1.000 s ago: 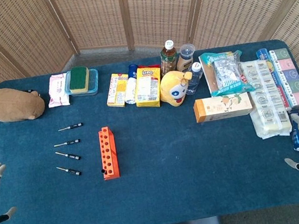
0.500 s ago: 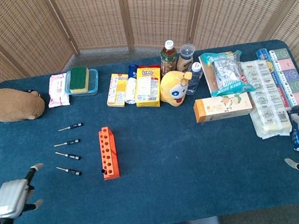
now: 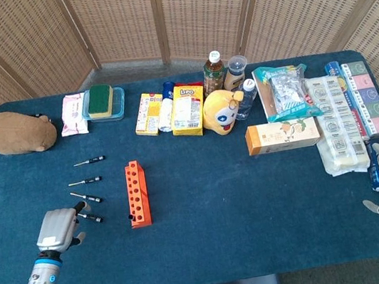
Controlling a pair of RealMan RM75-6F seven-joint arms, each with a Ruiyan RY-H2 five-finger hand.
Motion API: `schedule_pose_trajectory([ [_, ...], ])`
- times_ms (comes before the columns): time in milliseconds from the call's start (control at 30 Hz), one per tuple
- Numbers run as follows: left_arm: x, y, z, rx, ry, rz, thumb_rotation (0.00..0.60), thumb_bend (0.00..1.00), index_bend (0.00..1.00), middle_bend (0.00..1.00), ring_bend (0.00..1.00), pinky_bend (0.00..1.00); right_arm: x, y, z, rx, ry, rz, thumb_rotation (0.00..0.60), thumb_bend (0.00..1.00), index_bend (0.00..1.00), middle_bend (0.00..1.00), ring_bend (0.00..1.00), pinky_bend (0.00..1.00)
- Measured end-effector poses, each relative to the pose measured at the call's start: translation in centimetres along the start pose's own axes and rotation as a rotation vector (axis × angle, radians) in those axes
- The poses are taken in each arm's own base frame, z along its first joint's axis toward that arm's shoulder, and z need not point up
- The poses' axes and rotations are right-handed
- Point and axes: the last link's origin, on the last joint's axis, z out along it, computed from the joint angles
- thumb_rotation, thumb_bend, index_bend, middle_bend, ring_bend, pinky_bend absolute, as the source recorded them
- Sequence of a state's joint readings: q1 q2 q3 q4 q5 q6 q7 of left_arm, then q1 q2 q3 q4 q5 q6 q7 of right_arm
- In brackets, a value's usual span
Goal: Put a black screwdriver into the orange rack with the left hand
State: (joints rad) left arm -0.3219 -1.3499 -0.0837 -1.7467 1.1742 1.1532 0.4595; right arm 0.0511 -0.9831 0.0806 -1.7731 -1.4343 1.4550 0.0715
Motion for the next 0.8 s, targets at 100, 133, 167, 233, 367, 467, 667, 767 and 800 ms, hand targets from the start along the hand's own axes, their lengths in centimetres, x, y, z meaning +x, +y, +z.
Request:
schedule_pose_trajectory([
  [100,-0.4,0.2,0.5,0.010,-0.007,0.004,0.600,0.22,0.38,1.00,0.98,1.00,0.0,0.0,0.0,0.001,0.000,0.003,0.600,0.00,0.00,0.00,0.07,0.00],
  [133,-0.6,0.3,0.6,0.011,-0.008,0.004,0.600,0.22,0.38,1.00,0.98,1.00,0.0,0.0,0.0,0.000,-0.003,0.004,0.600,0.00,0.00,0.01,0.07,0.00],
  [167,-0.8,0.4,0.8,0.013,-0.009,0.006,0.600,0.22,0.38,1.00,0.98,1.00,0.0,0.0,0.0,0.000,-0.006,0.005,0.600,0.00,0.00,0.01,0.07,0.00],
  [233,-1.1,0.6,1.1,0.014,-0.008,0.011,0.600,0.22,0.40,1.00,0.98,1.00,0.0,0.0,0.0,0.000,-0.009,0.006,0.600,0.00,0.00,0.01,0.07,0.00],
  [367,-1.7,1.0,1.5,0.019,-0.012,0.031,0.600,0.23,0.41,1.00,0.98,1.00,0.0,0.0,0.0,0.001,-0.008,0.010,0.600,0.00,0.00,0.01,0.07,0.00],
  [467,-2.2,1.2,1.7,0.028,-0.016,0.043,0.600,0.22,0.43,1.00,0.98,1.00,0.1,0.0,0.0,0.001,-0.007,0.016,0.600,0.00,0.00,0.01,0.07,0.00],
  [667,-2.5,1.6,2.0,0.033,-0.004,0.058,0.600,0.22,0.44,1.00,0.98,1.00,0.2,0.0,-0.1,0.001,-0.010,0.023,0.600,0.00,0.00,0.01,0.07,0.00],
  [767,-2.5,1.7,2.1,0.036,-0.004,0.055,0.600,0.23,0.44,1.00,0.98,1.00,0.2,0.0,-0.1,0.005,-0.010,0.025,0.600,0.00,0.00,0.01,0.07,0.00],
  [800,-2.5,1.7,2.1,0.038,-0.003,0.059,0.600,0.24,0.44,1.00,0.98,1.00,0.2,-0.1,-0.1,0.007,-0.010,0.026,0.600,0.00,0.00,0.01,0.07,0.00],
])
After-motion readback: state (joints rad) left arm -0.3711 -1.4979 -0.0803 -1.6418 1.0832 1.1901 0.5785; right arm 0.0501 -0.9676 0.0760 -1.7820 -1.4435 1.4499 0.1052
